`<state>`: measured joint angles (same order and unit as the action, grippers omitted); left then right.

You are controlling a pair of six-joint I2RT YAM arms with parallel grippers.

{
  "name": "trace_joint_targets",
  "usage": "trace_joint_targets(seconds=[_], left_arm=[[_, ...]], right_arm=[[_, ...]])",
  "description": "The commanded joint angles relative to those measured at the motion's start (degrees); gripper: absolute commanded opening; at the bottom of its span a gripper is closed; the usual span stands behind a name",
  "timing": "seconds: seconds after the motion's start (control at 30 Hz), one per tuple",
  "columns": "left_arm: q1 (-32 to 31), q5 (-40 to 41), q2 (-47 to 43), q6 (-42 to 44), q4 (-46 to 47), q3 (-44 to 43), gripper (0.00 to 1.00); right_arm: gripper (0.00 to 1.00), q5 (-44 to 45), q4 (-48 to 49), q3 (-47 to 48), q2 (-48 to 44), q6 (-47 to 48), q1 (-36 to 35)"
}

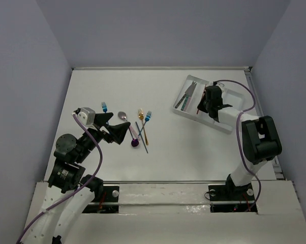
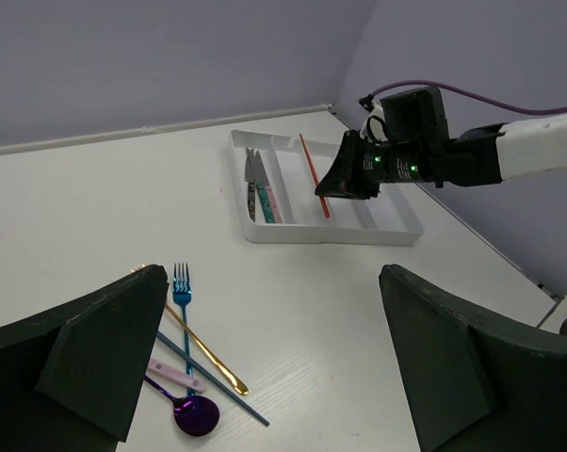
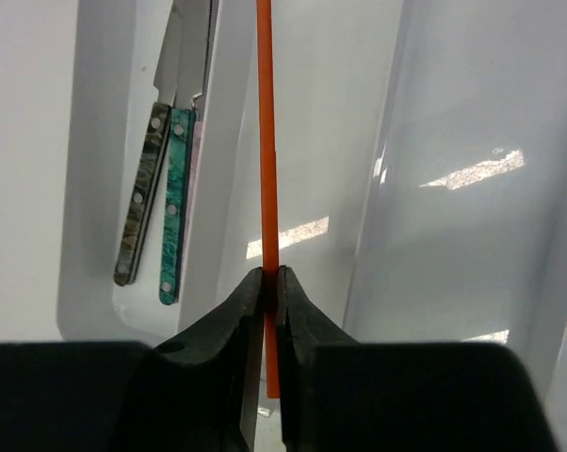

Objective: Sort the eating utensils into containers

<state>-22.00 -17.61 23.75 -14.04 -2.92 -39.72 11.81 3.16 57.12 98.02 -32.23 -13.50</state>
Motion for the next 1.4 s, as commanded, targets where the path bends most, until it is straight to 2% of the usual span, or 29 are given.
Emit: trace_joint_targets(seconds=[0.0,0.03,0.13,0.3,0.4,0.43,0.57,0.6,0.67,0.8,0.93,1.13,1.37], left_arm=[[0.38,-0.85,-0.37,0.07,2.04,-0.18,0.99],[0.38,-0.85,-0.28,0.07,2.04,-0.18,0.99],[0.38,-0.85,-0.19,0.07,2.04,-0.18,0.99],[0.38,-0.85,-0.28,0.07,1.95,-0.26,0.99],[0.38,-0.41,-0.54,0.24,1.69,-0.27,0.99],[0.38,-0.15,-0.63,0.24,1.69,-0.35,0.99],[0.38,0.38,-0.37,0.33,1.69,-0.44,0.99],[0.38,0.38,-0.37,0.25,1.6,-0.44,0.99],[0.38,0.55,-0.19,0.42,1.69,-0.44,0.99],[0.38,0.64,-0.19,0.42,1.6,-0.44,0.99],[0.38,0.73,-0.37,0.42,1.6,-0.44,0.99],[0.38,0.2,-0.37,0.33,1.78,-0.35,0.99],[0.38,-0.06,-0.63,0.33,1.78,-0.35,0.99]], right_arm=[[0.36,0.4,4.05,3.96,0.07,-0.91,0.31],[0.45,0.49,3.44,4.92,0.24,-0.73,0.31],[0.61,-0.03,2.2,5.19,-0.1,0.32,0.31],[0.62,-6.08,3.96,1.95,-4.41,2.87,-0.64],[0.6,-3.14,1.68,0.63,-6.87,6.12,-8.98],[0.56,-1.89,1.24,0.1,-7.92,7.6,-14.83],[0.47,0.66,1.67,-2.01,-9.6,7.97,-24.98],[0.43,1.01,1.33,-1.41,-9.43,8.06,-28.65],[0.41,2.85,-0.77,0.25,-7.42,8.41,-33.41],[0.35,4.79,-5.16,6.15,-2.24,10.6,-40.09],[0.28,5.76,-8.78,11.33,3.84,11.4,-43.36],[0.27,6.2,-13.79,18.88,11.05,12.28,-45.74],[0.27,6.12,-15.55,22.33,15.98,11.75,-46.88]])
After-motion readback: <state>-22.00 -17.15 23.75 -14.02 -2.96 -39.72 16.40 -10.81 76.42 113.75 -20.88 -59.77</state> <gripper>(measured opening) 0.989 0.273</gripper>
